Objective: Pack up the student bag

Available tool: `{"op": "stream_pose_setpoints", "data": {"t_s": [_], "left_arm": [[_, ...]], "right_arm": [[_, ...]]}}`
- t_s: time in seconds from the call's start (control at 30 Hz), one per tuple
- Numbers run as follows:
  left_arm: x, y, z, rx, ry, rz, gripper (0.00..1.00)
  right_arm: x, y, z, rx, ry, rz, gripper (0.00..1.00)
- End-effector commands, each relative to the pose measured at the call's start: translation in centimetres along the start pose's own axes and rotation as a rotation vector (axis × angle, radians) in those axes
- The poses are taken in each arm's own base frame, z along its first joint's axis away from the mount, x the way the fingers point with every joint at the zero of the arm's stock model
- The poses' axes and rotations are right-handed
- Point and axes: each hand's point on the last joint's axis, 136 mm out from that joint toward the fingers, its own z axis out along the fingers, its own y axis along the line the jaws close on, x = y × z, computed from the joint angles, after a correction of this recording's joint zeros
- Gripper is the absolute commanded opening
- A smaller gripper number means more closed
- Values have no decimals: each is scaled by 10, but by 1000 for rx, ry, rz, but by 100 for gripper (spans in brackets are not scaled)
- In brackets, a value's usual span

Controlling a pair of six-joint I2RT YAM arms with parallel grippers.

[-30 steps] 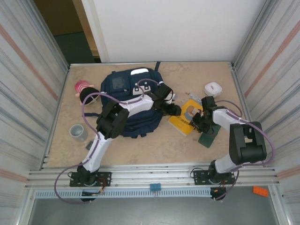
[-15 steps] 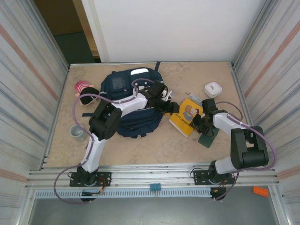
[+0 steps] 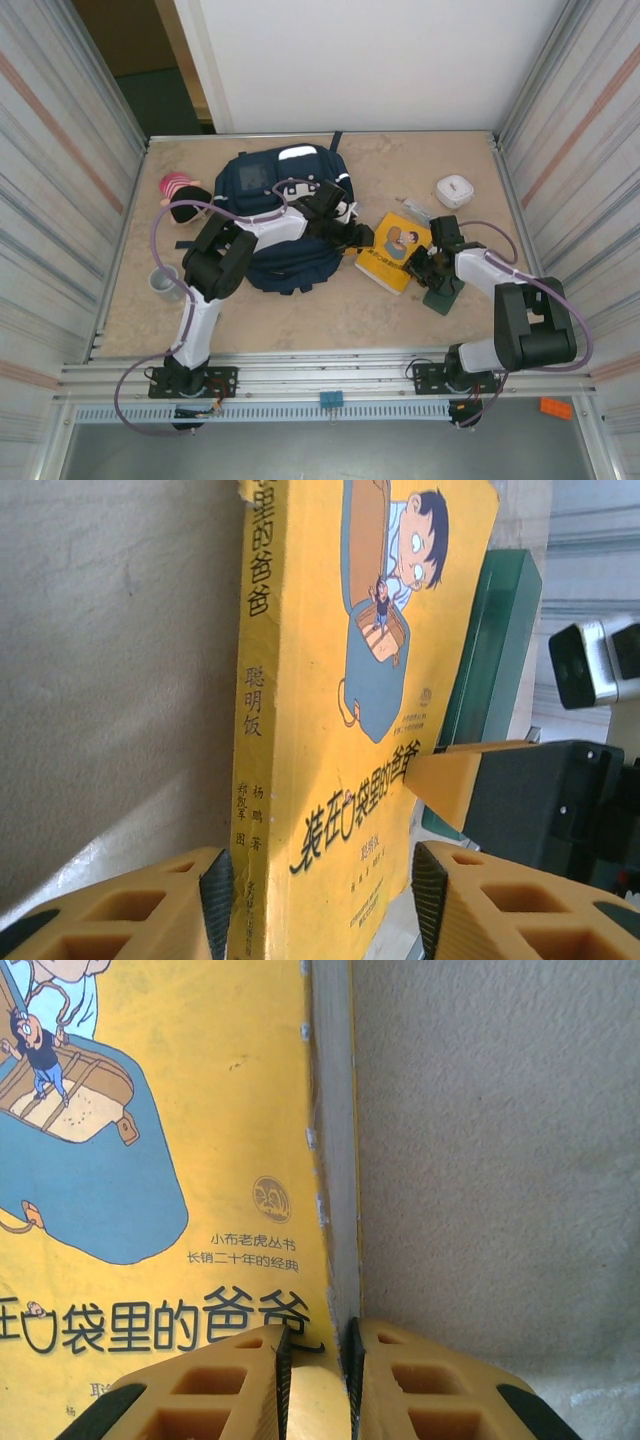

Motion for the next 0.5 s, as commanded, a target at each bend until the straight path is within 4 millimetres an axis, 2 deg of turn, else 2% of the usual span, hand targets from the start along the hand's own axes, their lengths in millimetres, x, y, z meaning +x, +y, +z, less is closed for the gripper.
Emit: {"op": "stream_pose_setpoints", "data": {"t_s": [0.0, 0.1, 0.13, 0.2, 0.47], "left_arm": [[13, -47, 3, 158, 36, 21, 52], [16, -55, -2, 199, 32, -8, 54], [16, -67, -13, 221, 17, 1, 55], [20, -72, -19, 232, 11, -3, 55], [47, -52, -16, 239, 45, -83, 56]], "right_arm": [[24, 23, 2, -116, 90, -8, 22], [24, 22, 3, -119, 92, -2, 22], [25, 22, 3, -120, 94, -1, 22], [26, 23, 2, -124, 93, -3, 22], [35, 33, 2, -168, 99, -13, 22]]}}
